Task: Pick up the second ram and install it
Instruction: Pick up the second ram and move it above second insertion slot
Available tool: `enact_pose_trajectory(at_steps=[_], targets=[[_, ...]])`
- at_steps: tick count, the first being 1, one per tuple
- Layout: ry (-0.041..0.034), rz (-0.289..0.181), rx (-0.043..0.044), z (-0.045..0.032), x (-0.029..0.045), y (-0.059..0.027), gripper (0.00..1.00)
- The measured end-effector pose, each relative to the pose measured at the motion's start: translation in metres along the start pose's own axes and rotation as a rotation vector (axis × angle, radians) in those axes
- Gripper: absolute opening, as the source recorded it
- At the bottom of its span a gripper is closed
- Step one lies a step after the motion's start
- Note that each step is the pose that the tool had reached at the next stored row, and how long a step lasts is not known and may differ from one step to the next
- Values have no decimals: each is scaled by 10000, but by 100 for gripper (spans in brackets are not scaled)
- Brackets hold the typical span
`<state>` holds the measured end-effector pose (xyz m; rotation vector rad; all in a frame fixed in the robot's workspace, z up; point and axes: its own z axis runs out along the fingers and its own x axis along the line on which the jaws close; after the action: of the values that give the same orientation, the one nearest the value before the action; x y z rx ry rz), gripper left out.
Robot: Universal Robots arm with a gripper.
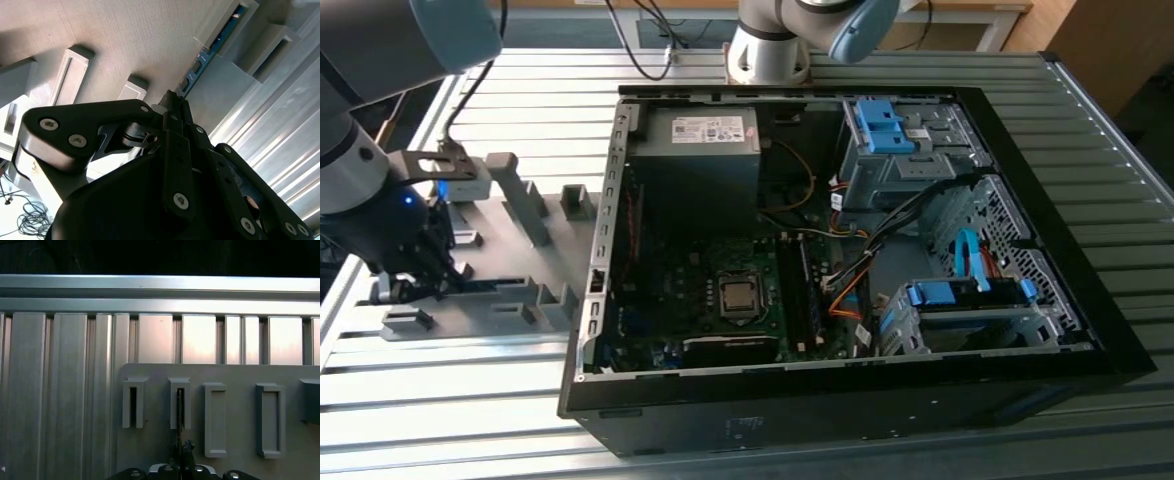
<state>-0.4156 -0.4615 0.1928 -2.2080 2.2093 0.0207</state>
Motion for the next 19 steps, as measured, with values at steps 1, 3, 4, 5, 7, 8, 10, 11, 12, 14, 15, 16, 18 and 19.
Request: enact_pose_trajectory(at_steps=[1,3,4,5,7,8,10,11,12,14,15,16,18,19], targets=[[-1,-1,2,-4,0,-1,14],[-3,-1,3,-10,0,-1,14],[-2,-1,2,-15,0,-1,14],[-1,0,1,-20,-1,0,14],[-2,0,2,-29,-1,-1,14],[-2,-1,2,-34,-1,-1,14],[-4,0,5,-37,-1,-1,14],[-2,0,2,-42,-1,-1,14],[-1,0,1,-46,-1,-1,14],[0,0,0,-56,-1,0,14],[0,0,0,-62,-1,0,14],[-1,0,2,-69,-2,0,14],[-2,0,2,-85,-2,-1,14],[-1,0,1,-93,-2,-1,14]])
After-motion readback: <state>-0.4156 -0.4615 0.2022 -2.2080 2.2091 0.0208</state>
